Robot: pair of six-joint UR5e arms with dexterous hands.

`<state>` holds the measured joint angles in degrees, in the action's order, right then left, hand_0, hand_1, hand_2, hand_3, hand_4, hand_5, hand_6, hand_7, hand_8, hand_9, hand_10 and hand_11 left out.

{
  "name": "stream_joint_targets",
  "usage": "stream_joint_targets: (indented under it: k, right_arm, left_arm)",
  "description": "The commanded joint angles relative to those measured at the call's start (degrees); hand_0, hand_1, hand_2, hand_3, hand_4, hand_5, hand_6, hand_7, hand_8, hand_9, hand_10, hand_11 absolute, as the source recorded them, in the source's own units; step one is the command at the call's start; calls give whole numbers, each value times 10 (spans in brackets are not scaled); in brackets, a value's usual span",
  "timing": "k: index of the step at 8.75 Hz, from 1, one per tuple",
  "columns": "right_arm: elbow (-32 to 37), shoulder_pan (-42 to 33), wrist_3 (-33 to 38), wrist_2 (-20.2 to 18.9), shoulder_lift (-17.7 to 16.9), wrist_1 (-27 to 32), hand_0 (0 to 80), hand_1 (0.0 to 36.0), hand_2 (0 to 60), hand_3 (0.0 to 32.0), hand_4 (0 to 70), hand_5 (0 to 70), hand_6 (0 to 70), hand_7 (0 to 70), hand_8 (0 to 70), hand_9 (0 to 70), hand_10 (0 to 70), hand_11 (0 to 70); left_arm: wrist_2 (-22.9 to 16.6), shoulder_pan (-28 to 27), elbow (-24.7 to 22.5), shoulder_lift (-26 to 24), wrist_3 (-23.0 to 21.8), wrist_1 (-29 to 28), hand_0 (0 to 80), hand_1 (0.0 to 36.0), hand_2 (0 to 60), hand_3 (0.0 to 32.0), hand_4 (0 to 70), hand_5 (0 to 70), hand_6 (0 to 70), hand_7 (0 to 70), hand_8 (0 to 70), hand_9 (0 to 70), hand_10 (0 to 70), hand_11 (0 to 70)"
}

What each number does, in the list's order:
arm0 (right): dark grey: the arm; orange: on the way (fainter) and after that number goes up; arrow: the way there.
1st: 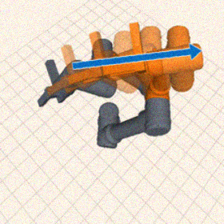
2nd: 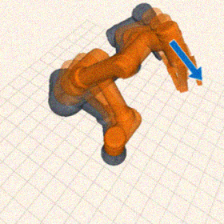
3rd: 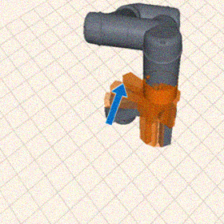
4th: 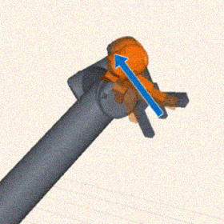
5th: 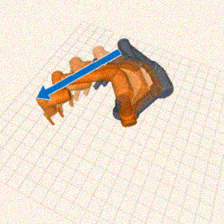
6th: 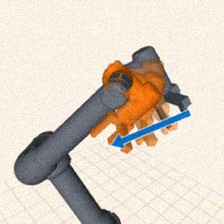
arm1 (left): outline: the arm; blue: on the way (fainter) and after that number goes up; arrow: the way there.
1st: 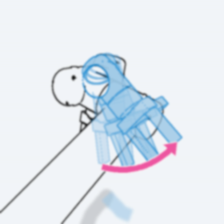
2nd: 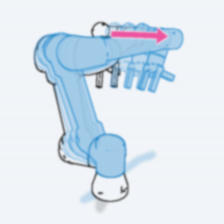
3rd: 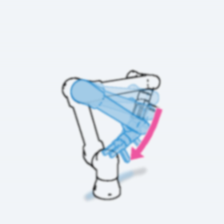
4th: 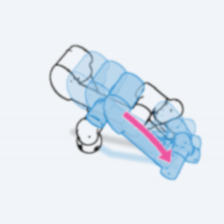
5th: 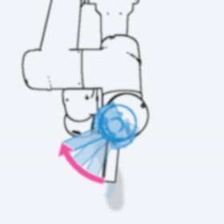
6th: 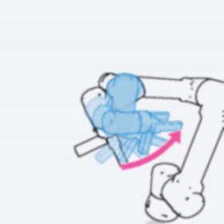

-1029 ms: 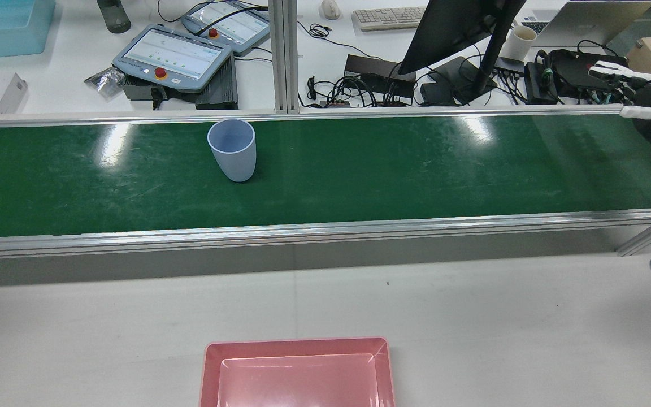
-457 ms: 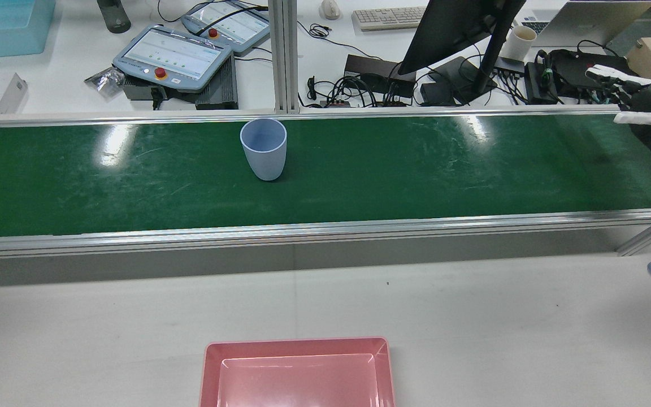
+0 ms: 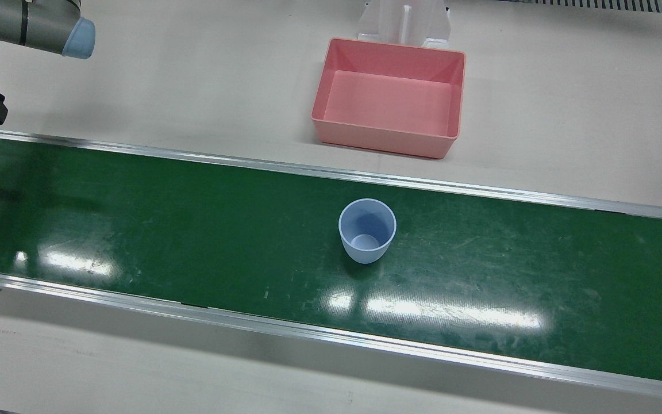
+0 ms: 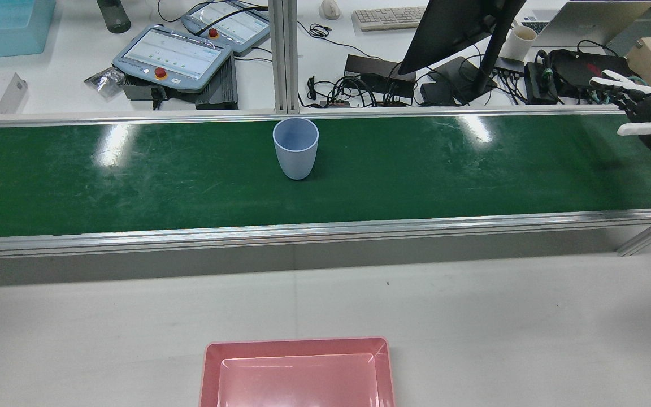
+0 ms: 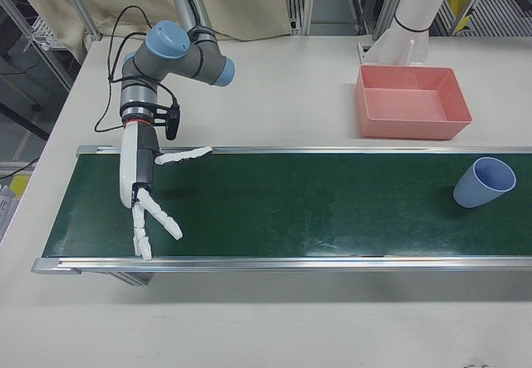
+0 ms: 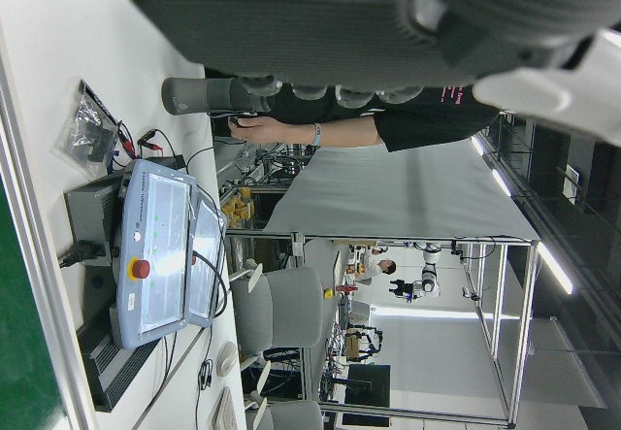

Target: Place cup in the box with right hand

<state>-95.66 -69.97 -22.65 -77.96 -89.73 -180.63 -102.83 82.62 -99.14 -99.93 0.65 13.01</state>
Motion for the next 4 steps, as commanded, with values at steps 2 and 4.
stream_joint_targets:
  k: [2,4]
  right_arm:
    - [-4,1,0,2,0,3,454,67,32,6,107,36,39,143,56,117,26,49]
    - [-2,2,-3,3,1,21,454,67,32,10,87,38,38,135,54,113,31,57]
  left_arm:
    - [0,0,0,0,0,0,0,0,0,0,0,0,0,0,0,0,0,0]
    - [0,0,0,0,0,0,0,0,0,0,0,0,0,0,0,0,0,0]
